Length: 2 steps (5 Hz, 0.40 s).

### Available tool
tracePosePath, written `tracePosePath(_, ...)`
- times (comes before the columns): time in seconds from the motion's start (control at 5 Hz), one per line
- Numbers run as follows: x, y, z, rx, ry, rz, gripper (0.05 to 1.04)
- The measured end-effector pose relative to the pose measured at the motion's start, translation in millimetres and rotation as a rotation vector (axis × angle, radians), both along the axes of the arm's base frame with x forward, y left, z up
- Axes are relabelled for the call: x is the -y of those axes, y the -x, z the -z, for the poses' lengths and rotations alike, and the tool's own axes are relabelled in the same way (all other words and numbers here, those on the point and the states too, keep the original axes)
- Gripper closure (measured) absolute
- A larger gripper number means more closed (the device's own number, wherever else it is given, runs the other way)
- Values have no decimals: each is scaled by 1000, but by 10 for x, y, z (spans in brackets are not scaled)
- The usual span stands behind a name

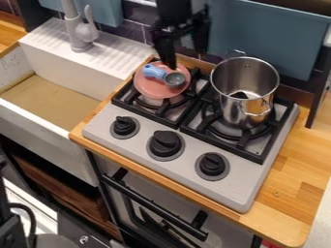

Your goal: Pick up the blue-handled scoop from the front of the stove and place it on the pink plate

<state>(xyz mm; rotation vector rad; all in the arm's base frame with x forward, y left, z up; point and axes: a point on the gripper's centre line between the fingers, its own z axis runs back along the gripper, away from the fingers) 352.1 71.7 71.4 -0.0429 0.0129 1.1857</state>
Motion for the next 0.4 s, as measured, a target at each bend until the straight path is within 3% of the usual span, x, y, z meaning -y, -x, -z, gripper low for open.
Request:
tracePosePath(0.2,46,-4,2,4,-7,159,84)
tracePosePath(0.4,66,27,17,-12,3,199,84)
